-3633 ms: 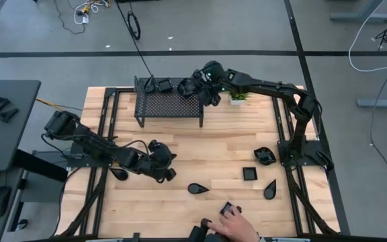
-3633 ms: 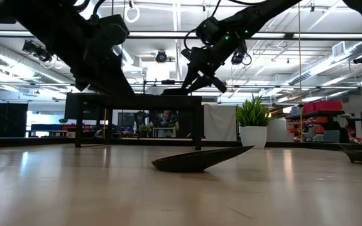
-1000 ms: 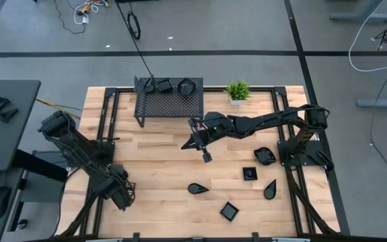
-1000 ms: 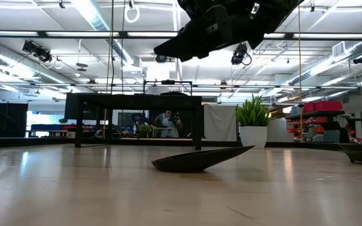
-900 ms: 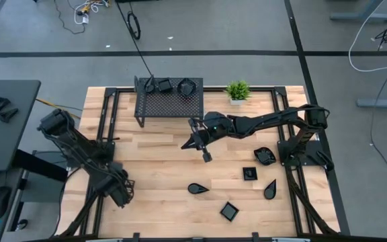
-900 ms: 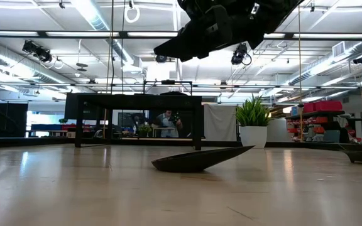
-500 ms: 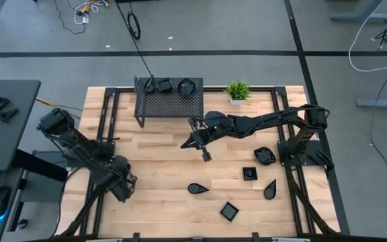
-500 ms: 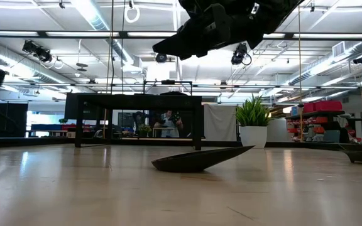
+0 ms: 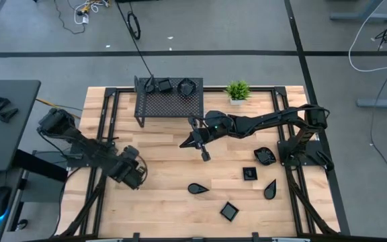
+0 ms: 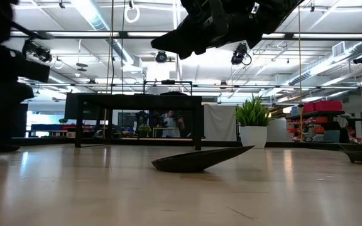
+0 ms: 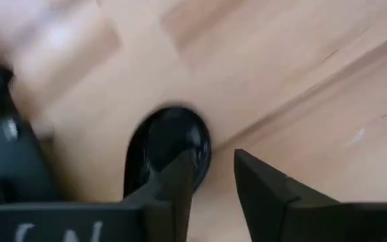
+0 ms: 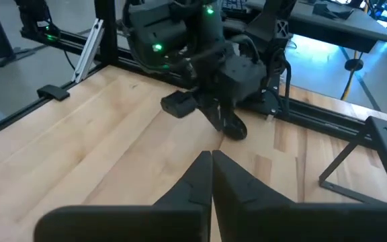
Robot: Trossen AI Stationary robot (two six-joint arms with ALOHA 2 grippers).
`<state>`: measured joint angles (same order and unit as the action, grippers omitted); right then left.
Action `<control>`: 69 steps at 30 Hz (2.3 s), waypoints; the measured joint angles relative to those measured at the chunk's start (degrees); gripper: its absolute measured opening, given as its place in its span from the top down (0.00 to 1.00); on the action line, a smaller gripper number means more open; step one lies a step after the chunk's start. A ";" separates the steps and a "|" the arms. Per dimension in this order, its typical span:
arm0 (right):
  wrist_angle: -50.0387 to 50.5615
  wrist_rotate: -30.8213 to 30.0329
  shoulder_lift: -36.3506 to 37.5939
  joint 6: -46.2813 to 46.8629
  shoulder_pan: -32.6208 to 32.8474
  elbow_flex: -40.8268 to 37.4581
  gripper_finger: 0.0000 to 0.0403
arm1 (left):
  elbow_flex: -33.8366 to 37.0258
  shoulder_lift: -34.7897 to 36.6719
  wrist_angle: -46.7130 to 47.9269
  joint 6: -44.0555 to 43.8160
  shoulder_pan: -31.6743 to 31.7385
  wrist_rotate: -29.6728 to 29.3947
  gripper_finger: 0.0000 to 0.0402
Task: Pick & Place Mini shaped plates
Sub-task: Stack the black drop-shaped plate on top of the drop-shaped plate on the shelf
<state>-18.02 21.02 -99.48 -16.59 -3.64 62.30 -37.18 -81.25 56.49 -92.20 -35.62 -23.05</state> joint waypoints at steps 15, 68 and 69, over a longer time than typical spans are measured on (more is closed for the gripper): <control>-0.48 0.02 0.00 2.30 0.00 0.00 0.97 | 0.12 0.64 -1.93 13.52 10.67 7.50 0.46; 1.37 0.00 0.00 1.06 1.37 0.00 0.97 | -0.42 3.63 -20.37 -22.90 3.61 -5.40 0.52; 1.46 0.02 0.00 1.08 1.36 0.00 0.97 | -0.42 3.60 -20.34 -22.69 4.61 -5.38 0.52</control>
<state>-16.56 21.04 -99.48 -15.51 -2.28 62.30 -37.60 -77.65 36.15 -114.89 -31.01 -28.43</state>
